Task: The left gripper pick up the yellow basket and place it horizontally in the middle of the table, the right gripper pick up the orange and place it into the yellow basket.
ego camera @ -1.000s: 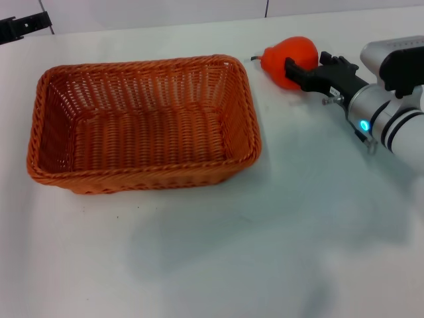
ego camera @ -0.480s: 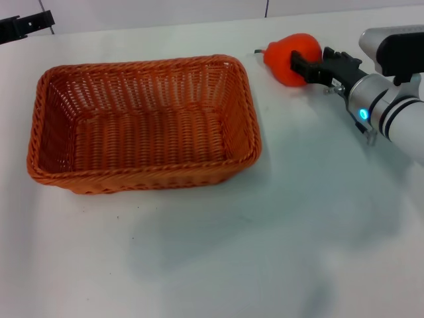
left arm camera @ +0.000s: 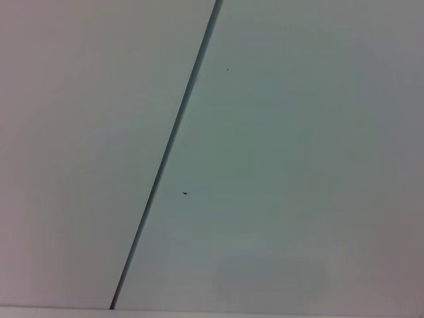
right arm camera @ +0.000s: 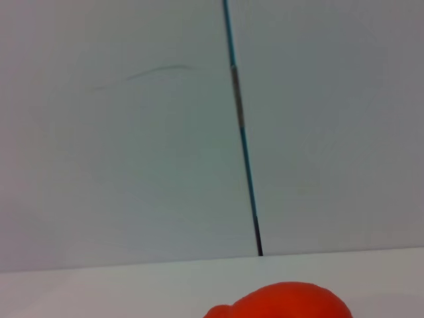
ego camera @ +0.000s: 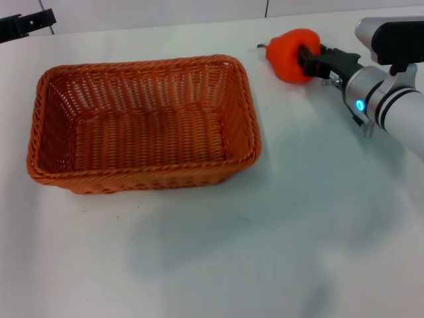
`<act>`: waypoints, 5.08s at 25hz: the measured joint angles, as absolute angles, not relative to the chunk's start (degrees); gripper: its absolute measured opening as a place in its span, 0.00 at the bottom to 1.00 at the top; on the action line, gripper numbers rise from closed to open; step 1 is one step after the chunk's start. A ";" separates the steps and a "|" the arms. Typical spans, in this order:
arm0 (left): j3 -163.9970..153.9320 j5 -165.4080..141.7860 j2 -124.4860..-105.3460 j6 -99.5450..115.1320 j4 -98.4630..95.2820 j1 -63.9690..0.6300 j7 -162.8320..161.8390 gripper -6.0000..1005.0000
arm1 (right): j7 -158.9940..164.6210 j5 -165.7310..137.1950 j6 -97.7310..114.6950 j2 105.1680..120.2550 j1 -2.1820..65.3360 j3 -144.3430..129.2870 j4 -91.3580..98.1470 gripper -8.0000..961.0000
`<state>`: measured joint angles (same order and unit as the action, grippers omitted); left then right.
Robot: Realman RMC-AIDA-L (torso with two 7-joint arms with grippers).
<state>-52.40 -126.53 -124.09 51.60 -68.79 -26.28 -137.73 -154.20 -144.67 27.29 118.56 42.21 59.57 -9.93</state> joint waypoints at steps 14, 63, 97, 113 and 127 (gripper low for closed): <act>-52.48 -126.91 -123.93 49.74 -68.56 -26.33 -137.35 0.89 | -154.54 -144.81 37.24 119.19 39.03 61.00 -10.37 0.32; -51.14 -127.71 -123.91 30.54 -65.07 -25.59 -135.70 0.88 | -153.91 -151.24 45.06 120.32 40.22 31.53 -27.69 0.14; -68.69 -127.33 -124.27 1.43 -61.51 -18.81 -135.70 0.89 | -162.34 -150.82 59.64 119.69 34.99 65.96 -12.85 0.97; -92.80 -127.67 -124.21 -54.58 -35.62 -16.29 -147.37 0.88 | -162.37 -150.82 61.50 119.79 27.88 73.39 -8.56 0.97; -94.49 -130.29 -123.60 -47.97 -33.93 -16.03 -158.06 0.88 | -162.33 -150.82 59.95 119.97 26.80 73.56 -8.35 0.97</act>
